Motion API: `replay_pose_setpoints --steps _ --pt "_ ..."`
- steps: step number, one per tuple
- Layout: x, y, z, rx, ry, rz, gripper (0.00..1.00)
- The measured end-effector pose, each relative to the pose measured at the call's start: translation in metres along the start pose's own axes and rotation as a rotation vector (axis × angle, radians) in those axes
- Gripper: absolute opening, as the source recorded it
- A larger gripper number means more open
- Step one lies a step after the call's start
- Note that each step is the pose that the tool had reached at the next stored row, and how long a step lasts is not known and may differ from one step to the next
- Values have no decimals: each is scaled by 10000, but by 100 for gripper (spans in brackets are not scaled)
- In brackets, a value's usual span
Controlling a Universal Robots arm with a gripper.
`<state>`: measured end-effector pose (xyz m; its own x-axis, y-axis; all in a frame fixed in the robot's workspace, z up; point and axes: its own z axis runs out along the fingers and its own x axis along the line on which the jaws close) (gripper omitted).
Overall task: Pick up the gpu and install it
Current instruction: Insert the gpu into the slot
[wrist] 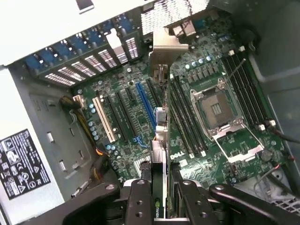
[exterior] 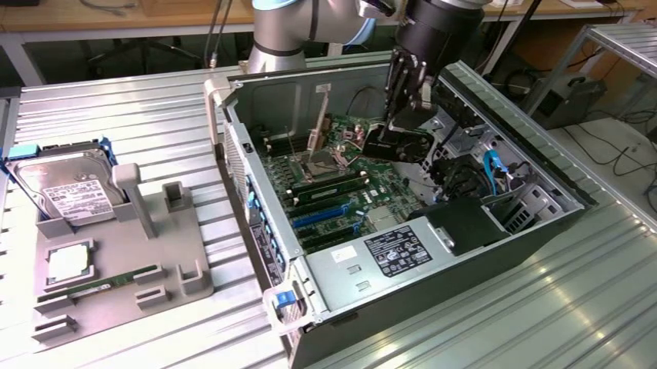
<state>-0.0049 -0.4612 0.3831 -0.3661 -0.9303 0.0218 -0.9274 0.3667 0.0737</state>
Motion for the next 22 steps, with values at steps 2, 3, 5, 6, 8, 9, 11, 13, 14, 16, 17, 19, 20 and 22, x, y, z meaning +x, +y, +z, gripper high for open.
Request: replay_pose_setpoints --steps 2,3,5,6,8,9,11,13,14,16,17,19,20,22 --pt "0 0 6 10 34 -462 26" --pt "0 -1 8 14 48 -646 26" --pt "0 -1 14 27 89 -1211 26" --pt "0 -1 16 31 104 -1413 26" --pt "0 -1 21 42 141 -1912 26" --pt "-1 -2 25 48 162 -2189 26" --pt "-1 -2 32 59 198 -2597 26" --pt "-1 -3 43 69 234 -2999 26" --pt "-2 -4 50 73 249 -3158 26" --pt "-2 -5 67 80 274 -3423 26" --pt "-1 -1 82 85 281 -3503 26" --pt "5 33 105 105 288 -3524 26" --pt "12 81 126 130 292 -3522 26" --pt "23 172 162 179 296 -3522 26"
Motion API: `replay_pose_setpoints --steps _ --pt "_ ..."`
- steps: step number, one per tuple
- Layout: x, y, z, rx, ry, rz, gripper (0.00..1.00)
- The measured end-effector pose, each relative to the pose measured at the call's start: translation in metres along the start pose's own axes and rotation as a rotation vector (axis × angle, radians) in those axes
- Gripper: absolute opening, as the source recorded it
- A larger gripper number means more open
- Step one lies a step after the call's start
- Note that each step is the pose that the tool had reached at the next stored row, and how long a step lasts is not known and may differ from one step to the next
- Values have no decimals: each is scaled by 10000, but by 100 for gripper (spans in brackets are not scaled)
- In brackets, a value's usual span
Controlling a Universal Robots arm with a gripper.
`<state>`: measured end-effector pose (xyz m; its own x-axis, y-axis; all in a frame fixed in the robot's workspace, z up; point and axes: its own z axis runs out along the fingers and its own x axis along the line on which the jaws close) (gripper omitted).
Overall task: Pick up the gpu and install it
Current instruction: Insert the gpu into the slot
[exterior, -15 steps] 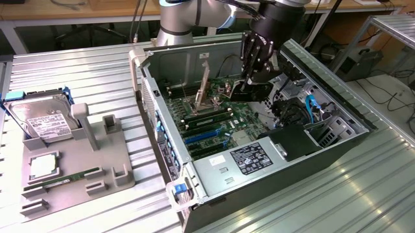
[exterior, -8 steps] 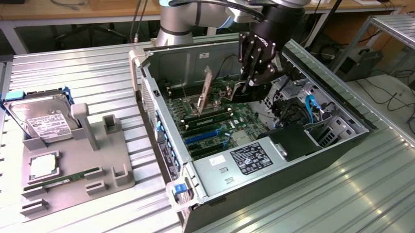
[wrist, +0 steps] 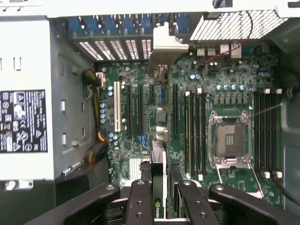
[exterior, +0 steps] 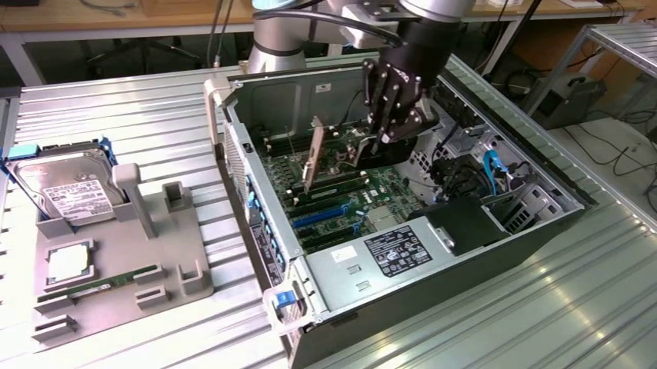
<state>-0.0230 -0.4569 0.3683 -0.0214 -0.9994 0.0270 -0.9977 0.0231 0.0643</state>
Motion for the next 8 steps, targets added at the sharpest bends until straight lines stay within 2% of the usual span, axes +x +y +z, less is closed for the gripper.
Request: replay_pose_setpoints --steps 2,5,8 --pt "-19 81 31 40 11 2 26" --pt "-39 181 80 67 16 3 26" --pt "-42 225 160 72 28 -162 26"
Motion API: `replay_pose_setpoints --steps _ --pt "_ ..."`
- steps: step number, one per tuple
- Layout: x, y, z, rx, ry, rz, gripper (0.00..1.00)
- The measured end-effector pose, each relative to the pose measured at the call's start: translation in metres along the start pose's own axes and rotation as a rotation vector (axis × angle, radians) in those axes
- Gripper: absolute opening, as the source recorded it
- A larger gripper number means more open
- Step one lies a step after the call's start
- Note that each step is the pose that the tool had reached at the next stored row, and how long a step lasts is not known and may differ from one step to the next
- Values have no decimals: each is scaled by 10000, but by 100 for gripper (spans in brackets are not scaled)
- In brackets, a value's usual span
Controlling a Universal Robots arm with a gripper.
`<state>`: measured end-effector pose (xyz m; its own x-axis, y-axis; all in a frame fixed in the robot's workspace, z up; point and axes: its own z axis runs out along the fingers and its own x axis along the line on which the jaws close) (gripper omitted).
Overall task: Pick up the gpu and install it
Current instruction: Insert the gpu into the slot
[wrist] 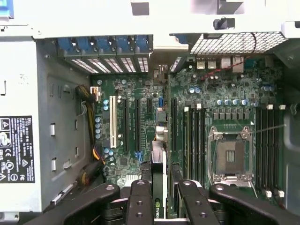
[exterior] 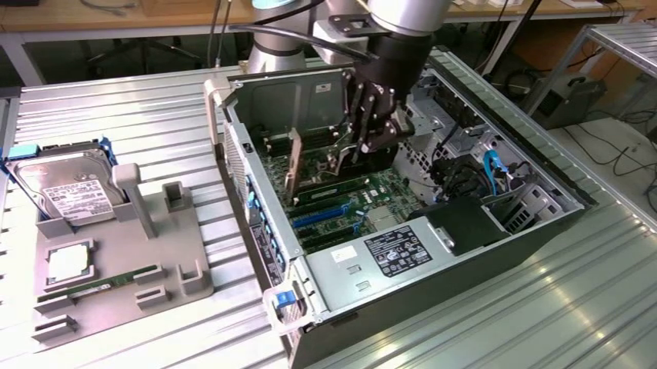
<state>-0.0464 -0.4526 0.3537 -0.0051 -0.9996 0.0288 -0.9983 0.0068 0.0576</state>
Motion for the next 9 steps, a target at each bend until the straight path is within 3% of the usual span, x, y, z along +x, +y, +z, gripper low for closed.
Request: replay_pose_setpoints --steps 9 --pt "-3 19 119 -6 29 -224 26"
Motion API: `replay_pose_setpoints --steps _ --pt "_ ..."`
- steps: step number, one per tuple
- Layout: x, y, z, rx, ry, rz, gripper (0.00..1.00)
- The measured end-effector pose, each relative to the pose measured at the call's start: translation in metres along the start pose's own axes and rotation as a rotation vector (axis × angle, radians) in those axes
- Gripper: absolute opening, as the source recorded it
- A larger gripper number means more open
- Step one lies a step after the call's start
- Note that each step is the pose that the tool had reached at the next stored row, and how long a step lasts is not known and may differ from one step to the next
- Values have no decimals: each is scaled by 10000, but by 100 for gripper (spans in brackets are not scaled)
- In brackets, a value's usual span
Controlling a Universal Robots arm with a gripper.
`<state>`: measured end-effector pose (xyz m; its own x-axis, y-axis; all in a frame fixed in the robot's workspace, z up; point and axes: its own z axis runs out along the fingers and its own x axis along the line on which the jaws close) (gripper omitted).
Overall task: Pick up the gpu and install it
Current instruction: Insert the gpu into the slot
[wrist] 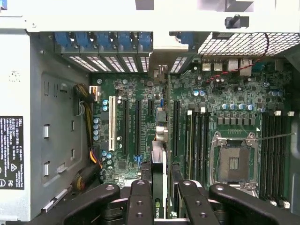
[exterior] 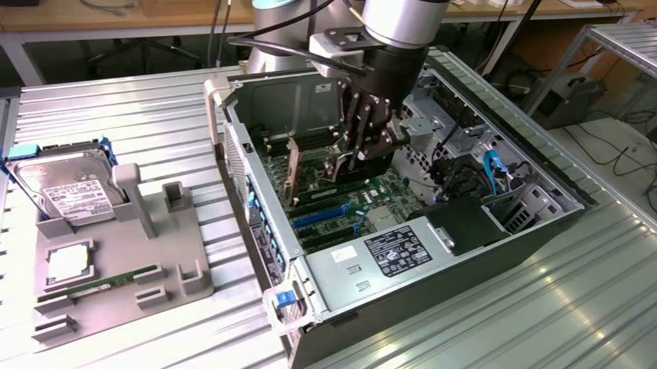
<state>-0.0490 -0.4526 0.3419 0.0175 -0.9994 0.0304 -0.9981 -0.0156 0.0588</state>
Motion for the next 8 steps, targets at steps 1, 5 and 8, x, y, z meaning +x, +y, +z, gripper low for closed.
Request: replay_pose_setpoints --steps 1,5,8 --pt "0 0 0 -1 0 -1 26" --pt "0 0 0 -1 0 -1 26" --pt "0 0 1 -1 -1 0 26"
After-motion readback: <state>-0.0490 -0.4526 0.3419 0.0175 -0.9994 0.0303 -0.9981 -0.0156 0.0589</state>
